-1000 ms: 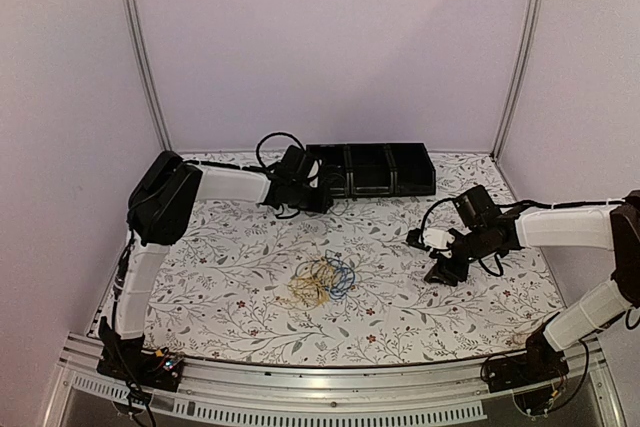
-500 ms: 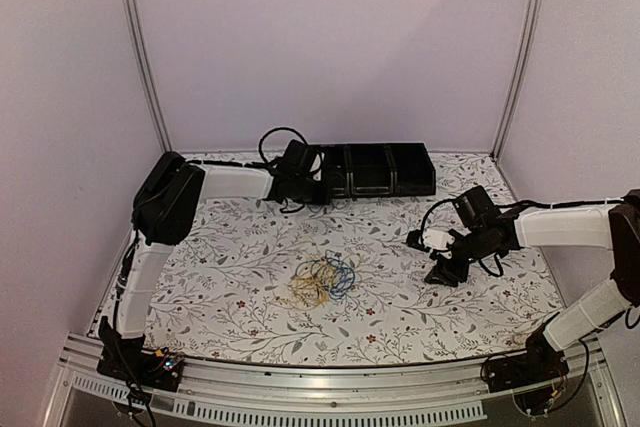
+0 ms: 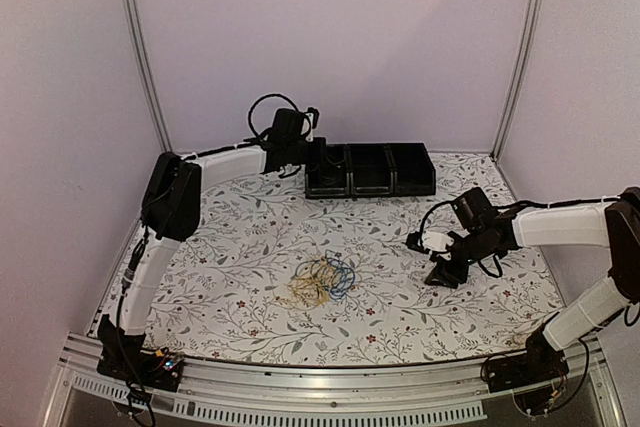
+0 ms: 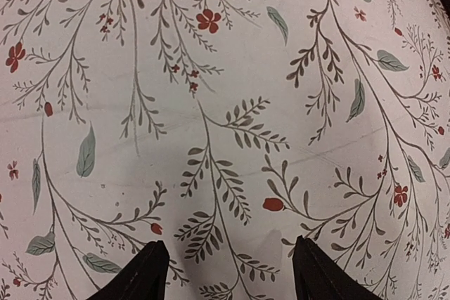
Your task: Untangle the cables
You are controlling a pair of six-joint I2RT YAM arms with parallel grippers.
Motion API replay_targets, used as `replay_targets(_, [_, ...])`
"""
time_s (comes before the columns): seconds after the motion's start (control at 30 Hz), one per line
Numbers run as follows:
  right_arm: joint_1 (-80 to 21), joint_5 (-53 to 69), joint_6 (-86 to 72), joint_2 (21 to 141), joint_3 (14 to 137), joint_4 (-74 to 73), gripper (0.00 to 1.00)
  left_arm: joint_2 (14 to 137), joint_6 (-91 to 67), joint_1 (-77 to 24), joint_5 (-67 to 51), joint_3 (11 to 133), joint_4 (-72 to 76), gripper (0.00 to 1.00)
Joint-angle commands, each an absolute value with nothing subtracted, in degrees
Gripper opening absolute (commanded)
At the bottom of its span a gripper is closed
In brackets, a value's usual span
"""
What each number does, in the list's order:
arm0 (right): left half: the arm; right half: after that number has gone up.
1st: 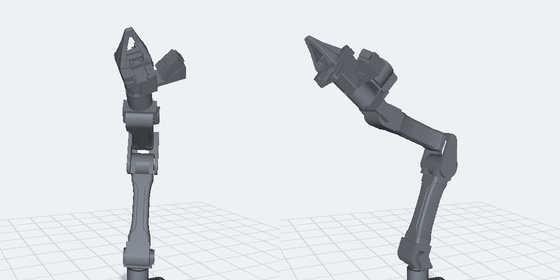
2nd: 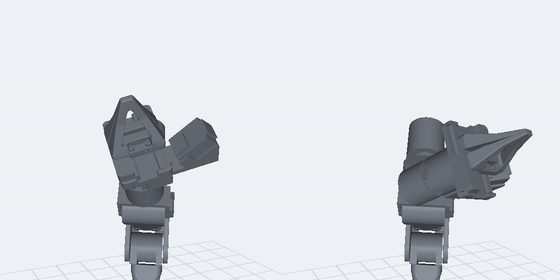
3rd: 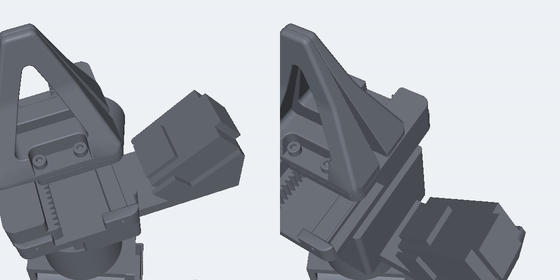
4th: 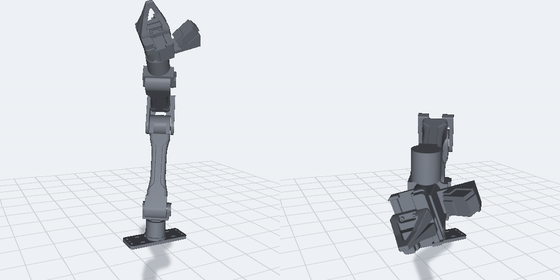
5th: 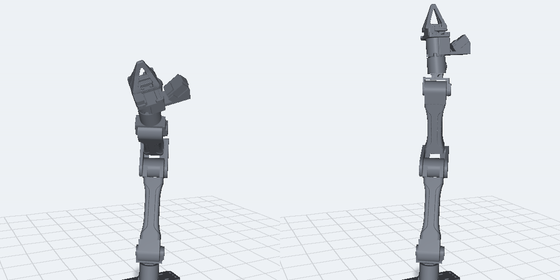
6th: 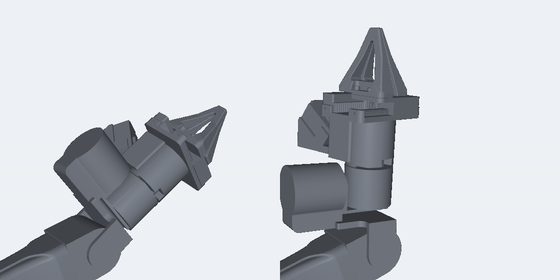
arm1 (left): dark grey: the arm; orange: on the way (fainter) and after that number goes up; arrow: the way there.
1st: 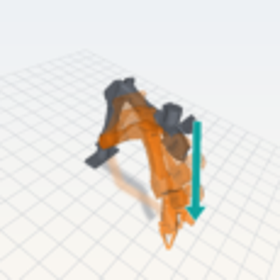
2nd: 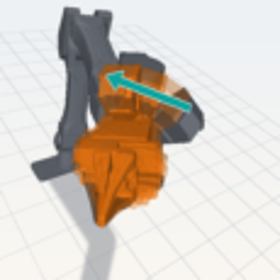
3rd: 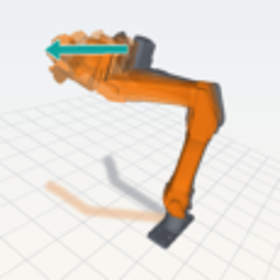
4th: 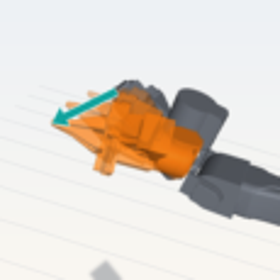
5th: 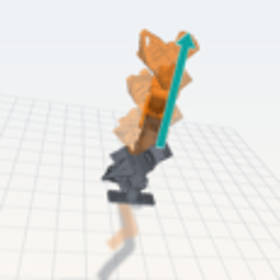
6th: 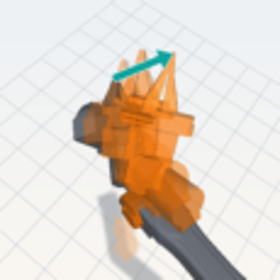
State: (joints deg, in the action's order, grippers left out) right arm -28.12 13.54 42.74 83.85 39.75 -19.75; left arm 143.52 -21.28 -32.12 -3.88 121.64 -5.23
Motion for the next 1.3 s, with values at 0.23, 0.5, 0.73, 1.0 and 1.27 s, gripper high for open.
replay_targets(0.23, [-28.5,12.7,43.1,85.6,41.0,-20.6,0.64,152.0,-21.0,-31.7,-5.9,128.5,-3.6,0.0])
replay_targets(0.5, [-28.5,12.5,43.1,86.3,41.1,-20.7,0.64,152.8,-18.0,-31.9,-8.6,128.9,-2.9,0.09])
replay_targets(0.73, [-28.5,12.6,43.1,86.5,41.2,-20.9,0.64,146.6,-10.7,-32.9,-6.4,125.4,-3.8,0.36])
replay_targets(1.0, [-28.8,12.7,43.1,86.6,41.3,-21.1,0.64,134.3,-9.3,-33.2,-1.6,116.0,-1.7,0.46])
replay_targets(1.27, [-29.5,12.5,43.1,87.0,41.6,-21.3,0.64,126.7,-6.8,-33.5,3.1,111.5,-4.1,0.51])
